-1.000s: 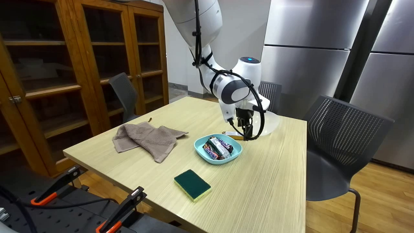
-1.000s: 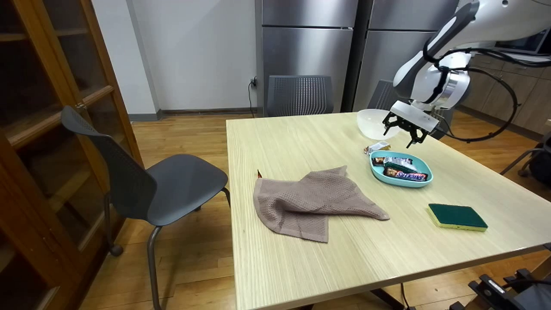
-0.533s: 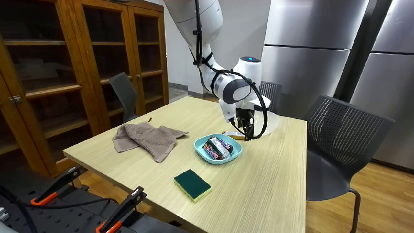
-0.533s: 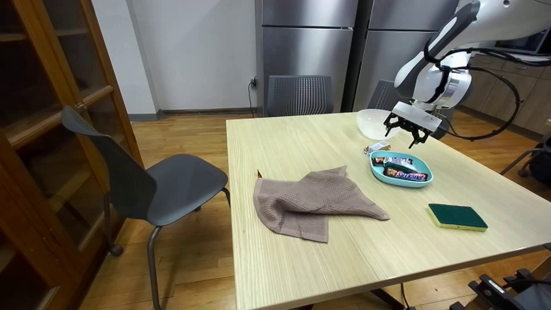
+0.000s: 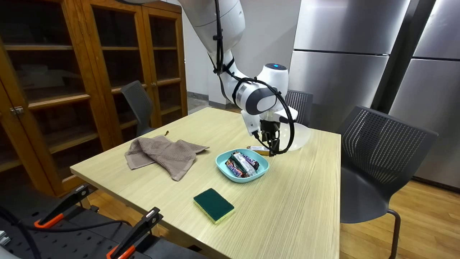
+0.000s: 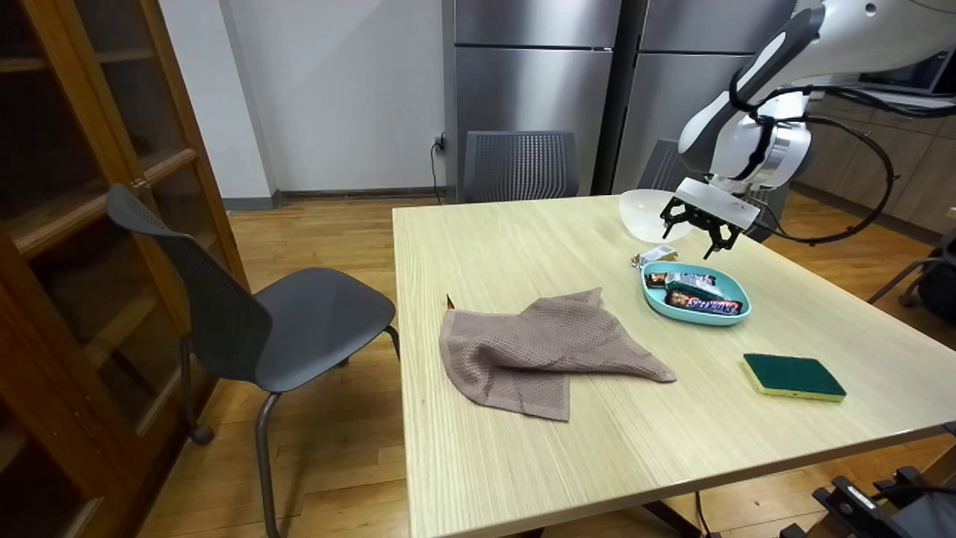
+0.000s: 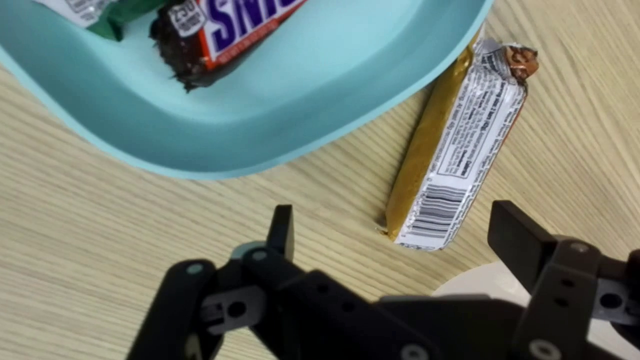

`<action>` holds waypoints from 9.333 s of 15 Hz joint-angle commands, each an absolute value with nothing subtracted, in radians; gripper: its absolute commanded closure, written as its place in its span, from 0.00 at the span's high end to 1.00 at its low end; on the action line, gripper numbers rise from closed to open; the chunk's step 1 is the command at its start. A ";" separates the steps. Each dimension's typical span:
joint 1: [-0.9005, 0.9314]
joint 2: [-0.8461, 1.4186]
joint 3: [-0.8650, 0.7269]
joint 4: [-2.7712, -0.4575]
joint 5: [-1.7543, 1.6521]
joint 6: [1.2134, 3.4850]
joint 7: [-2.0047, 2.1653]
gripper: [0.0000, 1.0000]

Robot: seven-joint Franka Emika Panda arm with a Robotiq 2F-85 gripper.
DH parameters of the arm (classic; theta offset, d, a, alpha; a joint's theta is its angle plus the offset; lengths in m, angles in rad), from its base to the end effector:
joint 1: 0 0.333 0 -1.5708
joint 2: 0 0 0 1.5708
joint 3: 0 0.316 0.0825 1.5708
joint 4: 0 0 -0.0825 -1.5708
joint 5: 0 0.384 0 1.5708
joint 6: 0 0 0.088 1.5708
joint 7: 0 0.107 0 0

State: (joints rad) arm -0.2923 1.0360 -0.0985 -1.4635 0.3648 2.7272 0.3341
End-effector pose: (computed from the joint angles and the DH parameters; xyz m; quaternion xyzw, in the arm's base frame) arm 0.6650 -0.2740 0.0827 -0.8740 0.4683 -0.1195 0.0496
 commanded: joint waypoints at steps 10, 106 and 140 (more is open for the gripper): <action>-0.199 1.189 -0.206 -1.157 0.263 2.470 0.490 1.00; -0.118 0.810 -0.192 -1.744 0.344 2.517 0.925 1.00; -0.037 0.804 0.017 -1.901 0.450 2.549 0.719 1.00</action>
State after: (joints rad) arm -0.0188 0.7887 -0.0018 -1.9333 0.4193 2.5958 0.7411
